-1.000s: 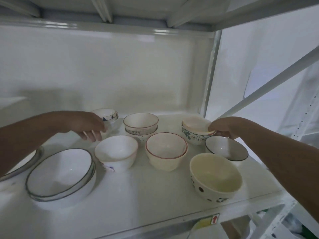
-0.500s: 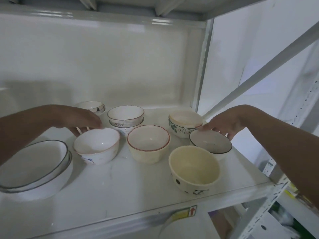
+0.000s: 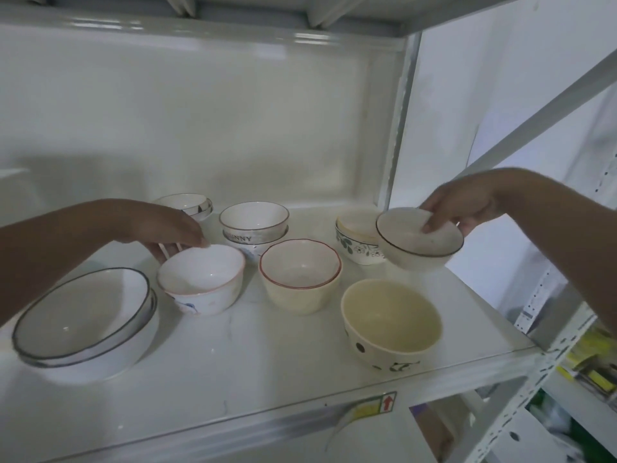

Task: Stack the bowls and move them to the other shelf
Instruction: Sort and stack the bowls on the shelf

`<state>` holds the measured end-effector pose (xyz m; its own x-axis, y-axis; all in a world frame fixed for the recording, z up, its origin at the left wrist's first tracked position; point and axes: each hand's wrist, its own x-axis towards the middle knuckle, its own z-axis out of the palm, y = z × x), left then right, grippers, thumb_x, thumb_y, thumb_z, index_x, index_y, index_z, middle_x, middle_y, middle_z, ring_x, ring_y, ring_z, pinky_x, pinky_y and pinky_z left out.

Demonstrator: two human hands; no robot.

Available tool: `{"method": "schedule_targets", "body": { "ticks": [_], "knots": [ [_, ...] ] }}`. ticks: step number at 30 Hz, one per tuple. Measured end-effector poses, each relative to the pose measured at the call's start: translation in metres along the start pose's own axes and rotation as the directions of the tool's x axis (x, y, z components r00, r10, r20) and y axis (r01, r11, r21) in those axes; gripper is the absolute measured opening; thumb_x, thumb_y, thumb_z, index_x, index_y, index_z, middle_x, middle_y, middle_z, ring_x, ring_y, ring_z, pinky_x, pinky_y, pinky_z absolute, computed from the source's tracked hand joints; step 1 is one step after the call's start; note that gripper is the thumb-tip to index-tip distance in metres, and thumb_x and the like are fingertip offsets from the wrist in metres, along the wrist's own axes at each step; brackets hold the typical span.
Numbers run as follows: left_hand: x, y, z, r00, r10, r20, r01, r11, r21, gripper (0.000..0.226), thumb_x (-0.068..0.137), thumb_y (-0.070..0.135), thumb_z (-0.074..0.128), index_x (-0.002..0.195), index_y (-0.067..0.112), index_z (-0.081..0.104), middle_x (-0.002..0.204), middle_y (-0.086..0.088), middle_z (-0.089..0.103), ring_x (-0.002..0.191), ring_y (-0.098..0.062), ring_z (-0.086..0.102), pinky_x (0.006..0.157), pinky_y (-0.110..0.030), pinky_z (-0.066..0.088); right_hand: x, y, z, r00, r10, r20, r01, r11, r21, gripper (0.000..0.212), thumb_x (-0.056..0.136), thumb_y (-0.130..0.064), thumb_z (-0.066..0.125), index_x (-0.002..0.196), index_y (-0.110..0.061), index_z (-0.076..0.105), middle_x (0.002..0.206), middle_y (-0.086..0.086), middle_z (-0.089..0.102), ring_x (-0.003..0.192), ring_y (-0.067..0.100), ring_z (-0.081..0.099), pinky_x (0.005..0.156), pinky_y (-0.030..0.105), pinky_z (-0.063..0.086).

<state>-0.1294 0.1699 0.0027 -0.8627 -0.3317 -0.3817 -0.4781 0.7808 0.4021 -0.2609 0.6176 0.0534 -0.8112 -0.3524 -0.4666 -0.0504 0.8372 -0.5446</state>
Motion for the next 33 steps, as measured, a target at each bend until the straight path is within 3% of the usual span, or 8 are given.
{"method": "schedule_targets", "body": {
  "ticks": [4, 7, 9, 15, 22, 28, 30, 33],
  "knots": [
    [-0.023, 0.018, -0.003, 0.989, 0.125, -0.074, -0.127, 0.992, -0.025, 0.021, 0.092, 0.029, 0.059, 0.085, 0.010, 0.066, 0.078, -0.007, 0.066, 0.070, -0.020, 0.059, 0.063, -0.026, 0.048, -0.012, -0.052, 0.015, 0.992, -0.125, -0.019, 0.126, 0.979, 0.160, 0.017, 0.099, 0.006, 0.055, 0.110, 0.005, 0.068, 0.098, 0.019, 0.075, 0.089, 0.030, 0.073, 0.073, 0.036, 0.065],
    [-0.027, 0.027, -0.008, 0.958, 0.198, -0.207, -0.215, 0.975, -0.063, 0.030, 0.093, 0.031, 0.058, 0.073, 0.009, 0.063, 0.067, -0.006, 0.058, 0.061, -0.019, 0.051, 0.057, -0.025, 0.042, -0.002, -0.087, 0.049, 0.987, -0.157, 0.016, 0.152, 0.972, 0.179, 0.026, 0.101, 0.008, 0.050, 0.124, 0.010, 0.060, 0.116, 0.023, 0.069, 0.101, 0.035, 0.069, 0.077, 0.038, 0.062],
    [-0.036, 0.039, -0.005, 0.929, 0.260, -0.263, -0.279, 0.960, -0.036, 0.033, 0.093, 0.032, 0.058, 0.070, 0.009, 0.064, 0.062, -0.005, 0.055, 0.056, -0.018, 0.048, 0.053, -0.024, 0.040, 0.008, -0.103, 0.069, 0.987, -0.157, 0.038, 0.149, 0.977, 0.155, 0.031, 0.101, 0.007, 0.050, 0.131, 0.012, 0.056, 0.118, 0.025, 0.066, 0.093, 0.034, 0.069, 0.072, 0.035, 0.063],
    [-0.053, 0.068, 0.016, 0.883, 0.445, -0.153, -0.445, 0.895, 0.035, 0.037, 0.094, 0.038, 0.057, 0.084, 0.006, 0.074, 0.063, 0.001, 0.061, 0.062, -0.015, 0.051, 0.058, -0.026, 0.039, 0.025, -0.112, 0.102, 0.988, -0.155, -0.003, 0.155, 0.988, 0.013, 0.033, 0.099, 0.005, 0.058, 0.131, 0.010, 0.059, 0.089, 0.012, 0.065, 0.071, 0.020, 0.064, 0.048, 0.019, 0.059],
    [-0.044, 0.085, 0.042, 0.879, 0.475, -0.049, -0.459, 0.869, 0.185, 0.044, 0.087, 0.049, 0.060, 0.051, 0.025, 0.067, 0.059, 0.007, 0.067, 0.054, -0.005, 0.052, 0.065, -0.021, 0.041, 0.020, -0.101, 0.109, 0.973, -0.229, -0.031, 0.229, 0.973, -0.006, 0.032, 0.096, 0.002, 0.063, 0.127, -0.005, 0.068, 0.112, 0.016, 0.070, 0.092, 0.026, 0.068, 0.073, 0.023, 0.060],
    [-0.042, 0.085, 0.049, 0.870, 0.490, -0.056, -0.463, 0.851, 0.247, 0.042, 0.085, 0.039, 0.066, 0.045, 0.025, 0.062, 0.049, 0.010, 0.061, 0.050, -0.003, 0.049, 0.060, -0.019, 0.039, 0.018, -0.092, 0.114, 0.958, -0.276, -0.077, 0.272, 0.961, -0.057, 0.029, 0.097, -0.004, 0.064, 0.125, -0.007, 0.070, 0.117, 0.018, 0.071, 0.093, 0.024, 0.065, 0.079, 0.025, 0.059],
    [-0.044, 0.085, 0.049, 0.868, 0.493, -0.052, -0.468, 0.850, 0.242, 0.042, 0.086, 0.036, 0.066, 0.046, 0.024, 0.062, 0.051, 0.009, 0.062, 0.053, -0.007, 0.050, 0.061, -0.020, 0.039, 0.018, -0.090, 0.116, 0.949, -0.299, -0.101, 0.290, 0.952, -0.098, 0.028, 0.097, -0.007, 0.064, 0.124, -0.010, 0.071, 0.116, 0.017, 0.072, 0.089, 0.023, 0.066, 0.075, 0.023, 0.059],
    [-0.047, 0.085, 0.052, 0.866, 0.496, -0.058, -0.470, 0.849, 0.239, 0.040, 0.087, 0.033, 0.065, 0.048, 0.023, 0.061, 0.054, 0.007, 0.063, 0.055, -0.008, 0.052, 0.063, -0.021, 0.040, 0.015, -0.089, 0.119, 0.936, -0.325, -0.137, 0.304, 0.940, -0.156, 0.024, 0.098, -0.009, 0.061, 0.119, -0.014, 0.072, 0.088, 0.007, 0.068, 0.065, 0.017, 0.063, 0.051, 0.013, 0.053]
  ]
}}
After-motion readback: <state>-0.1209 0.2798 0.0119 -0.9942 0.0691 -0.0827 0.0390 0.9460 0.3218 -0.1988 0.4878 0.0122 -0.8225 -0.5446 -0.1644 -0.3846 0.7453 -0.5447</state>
